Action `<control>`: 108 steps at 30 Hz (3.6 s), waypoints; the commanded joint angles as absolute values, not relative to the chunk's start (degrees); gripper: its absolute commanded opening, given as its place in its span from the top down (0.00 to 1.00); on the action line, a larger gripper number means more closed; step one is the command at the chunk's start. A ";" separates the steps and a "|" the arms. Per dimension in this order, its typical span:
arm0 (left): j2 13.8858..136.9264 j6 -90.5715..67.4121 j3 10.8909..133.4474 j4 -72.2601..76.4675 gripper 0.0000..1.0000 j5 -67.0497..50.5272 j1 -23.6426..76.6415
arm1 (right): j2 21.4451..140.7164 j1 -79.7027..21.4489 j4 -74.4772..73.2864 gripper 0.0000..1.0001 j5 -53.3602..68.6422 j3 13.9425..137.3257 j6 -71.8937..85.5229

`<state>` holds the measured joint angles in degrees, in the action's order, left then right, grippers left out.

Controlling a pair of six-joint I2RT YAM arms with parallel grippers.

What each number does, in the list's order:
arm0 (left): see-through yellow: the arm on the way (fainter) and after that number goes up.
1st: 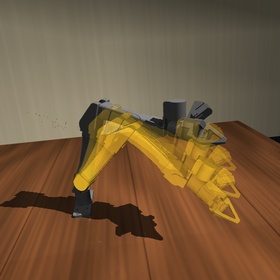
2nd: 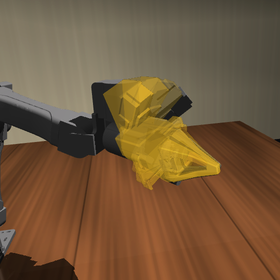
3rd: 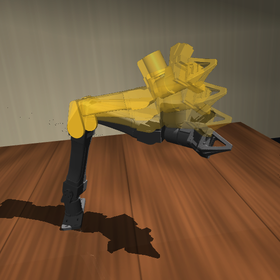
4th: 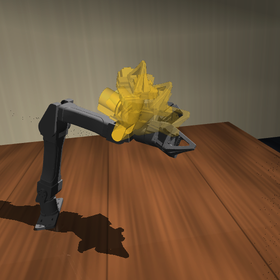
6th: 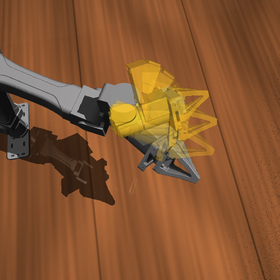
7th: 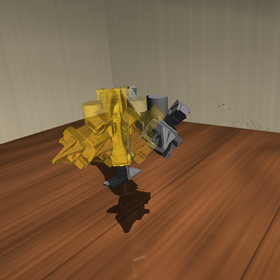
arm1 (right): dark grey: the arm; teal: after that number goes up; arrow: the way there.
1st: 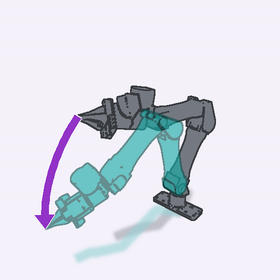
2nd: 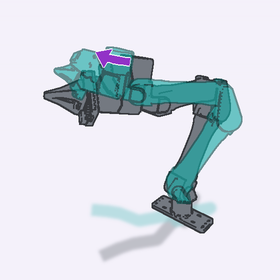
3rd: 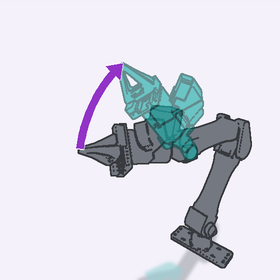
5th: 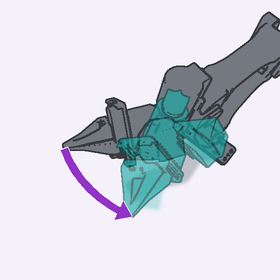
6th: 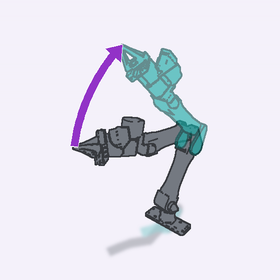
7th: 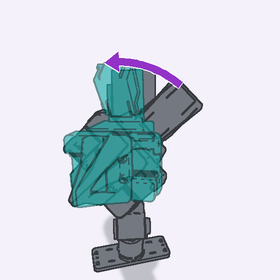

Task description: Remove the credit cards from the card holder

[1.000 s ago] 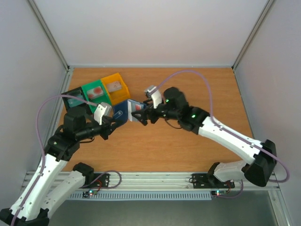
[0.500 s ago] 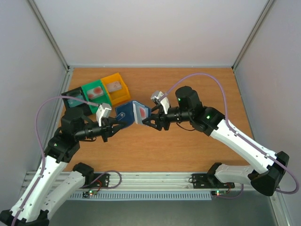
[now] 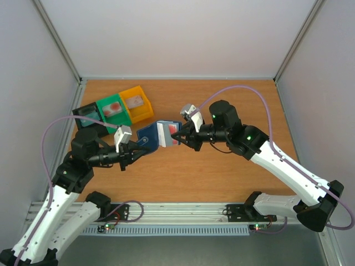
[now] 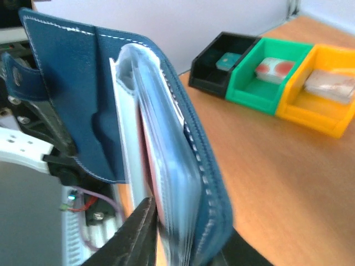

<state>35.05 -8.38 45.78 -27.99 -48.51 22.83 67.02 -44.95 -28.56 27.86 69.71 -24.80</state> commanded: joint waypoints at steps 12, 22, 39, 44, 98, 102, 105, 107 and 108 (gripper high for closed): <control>34.56 -10.19 43.56 -19.65 1.00 -49.93 22.62 | 69.56 -44.77 -22.03 0.90 36.97 70.93 -18.55; 34.54 -13.15 41.87 -12.87 1.00 -54.91 22.68 | 71.62 -44.76 -13.76 0.83 29.09 68.40 -12.19; 36.10 -15.97 41.49 -21.09 0.50 -34.57 22.68 | 71.00 -45.32 -15.98 0.99 32.07 68.74 -11.75; 36.19 -16.51 40.64 -15.18 0.06 -39.81 22.68 | 74.41 -54.75 -23.58 0.99 10.79 74.44 -15.91; 37.11 -17.00 39.79 -7.41 0.76 -52.33 22.50 | 65.27 -45.42 -32.86 0.99 38.71 77.20 -21.83; 37.57 -16.02 40.43 -18.09 0.45 -26.69 22.52 | 64.05 -45.35 -36.63 0.99 28.92 79.33 -20.78; 39.12 -11.11 40.42 -22.36 0.44 -16.43 22.50 | 64.85 -45.44 -41.60 0.99 16.65 81.78 -18.99; 39.57 -9.34 40.67 -23.94 0.45 -15.81 22.48 | 66.32 -45.44 -45.75 0.99 3.63 83.98 -15.92; 39.32 -8.40 40.78 -23.95 0.47 -17.85 22.46 | 67.45 -45.43 -48.13 0.99 -3.06 85.29 -14.59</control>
<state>38.70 -13.76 38.87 -18.39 -27.70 22.83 65.54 -45.41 -39.33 21.80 80.36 -19.86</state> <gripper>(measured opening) 0.549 0.105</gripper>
